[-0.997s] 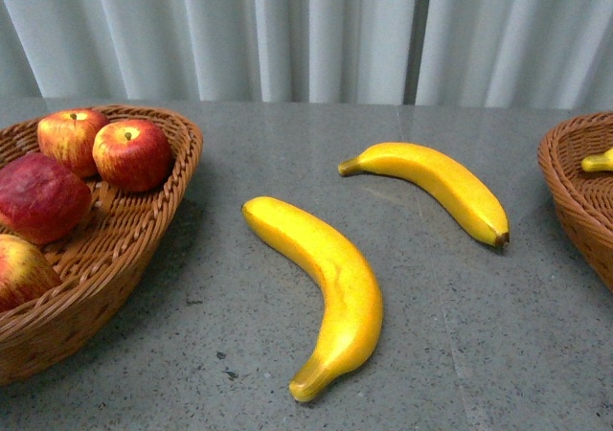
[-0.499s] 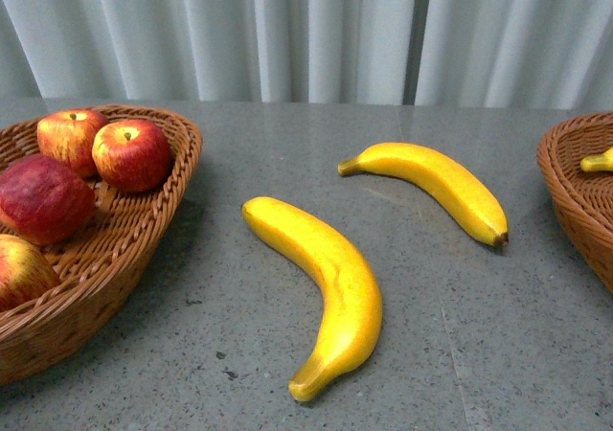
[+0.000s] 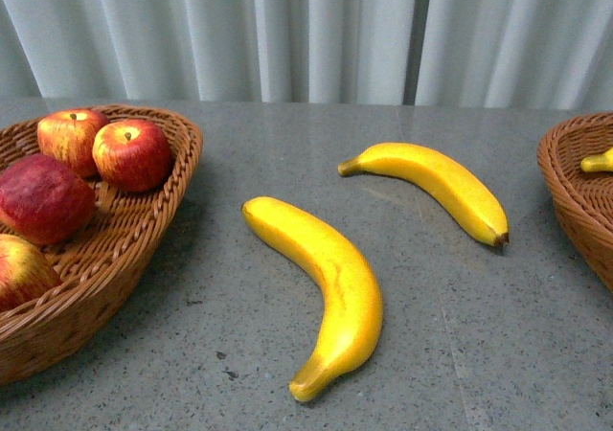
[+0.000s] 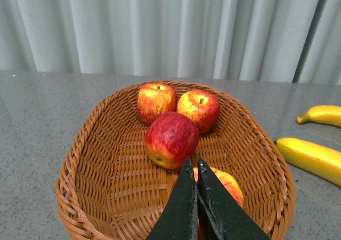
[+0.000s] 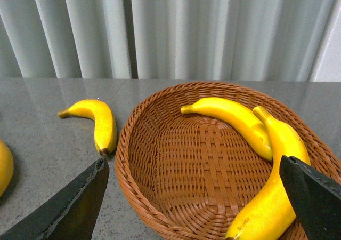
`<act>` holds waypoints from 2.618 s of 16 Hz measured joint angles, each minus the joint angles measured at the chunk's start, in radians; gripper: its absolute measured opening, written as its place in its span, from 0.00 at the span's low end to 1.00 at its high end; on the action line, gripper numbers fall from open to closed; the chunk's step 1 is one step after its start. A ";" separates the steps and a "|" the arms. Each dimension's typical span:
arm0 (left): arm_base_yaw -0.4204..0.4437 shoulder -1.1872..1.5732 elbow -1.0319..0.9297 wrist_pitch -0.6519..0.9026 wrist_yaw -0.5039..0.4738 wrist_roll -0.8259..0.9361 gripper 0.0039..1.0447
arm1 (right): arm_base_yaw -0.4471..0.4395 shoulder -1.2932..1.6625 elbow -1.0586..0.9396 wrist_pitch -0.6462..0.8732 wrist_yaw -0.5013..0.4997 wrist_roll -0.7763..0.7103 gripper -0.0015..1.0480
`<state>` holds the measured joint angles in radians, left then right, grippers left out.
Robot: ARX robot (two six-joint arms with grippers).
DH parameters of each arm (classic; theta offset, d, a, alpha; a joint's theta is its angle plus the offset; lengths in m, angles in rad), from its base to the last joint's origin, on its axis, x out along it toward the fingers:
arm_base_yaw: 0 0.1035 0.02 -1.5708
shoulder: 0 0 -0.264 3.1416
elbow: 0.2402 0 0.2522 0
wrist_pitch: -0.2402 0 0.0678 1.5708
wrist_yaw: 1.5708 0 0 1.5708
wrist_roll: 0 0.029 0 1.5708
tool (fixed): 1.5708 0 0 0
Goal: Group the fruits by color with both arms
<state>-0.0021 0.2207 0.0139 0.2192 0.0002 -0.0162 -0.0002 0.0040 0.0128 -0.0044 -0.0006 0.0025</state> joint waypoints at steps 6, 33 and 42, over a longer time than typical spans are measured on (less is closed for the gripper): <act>0.000 -0.074 0.001 -0.086 -0.001 0.000 0.01 | 0.000 0.000 0.000 0.000 0.000 0.000 0.94; 0.000 -0.212 0.001 -0.224 -0.001 0.003 0.94 | 0.000 0.043 0.011 -0.016 -0.037 0.045 0.94; 0.000 -0.212 0.001 -0.223 0.000 0.003 0.94 | 0.557 1.476 0.803 0.541 0.026 0.158 0.94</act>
<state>-0.0021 0.0090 0.0147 -0.0040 -0.0002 -0.0132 0.5564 1.4799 0.8154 0.5362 0.0257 0.1600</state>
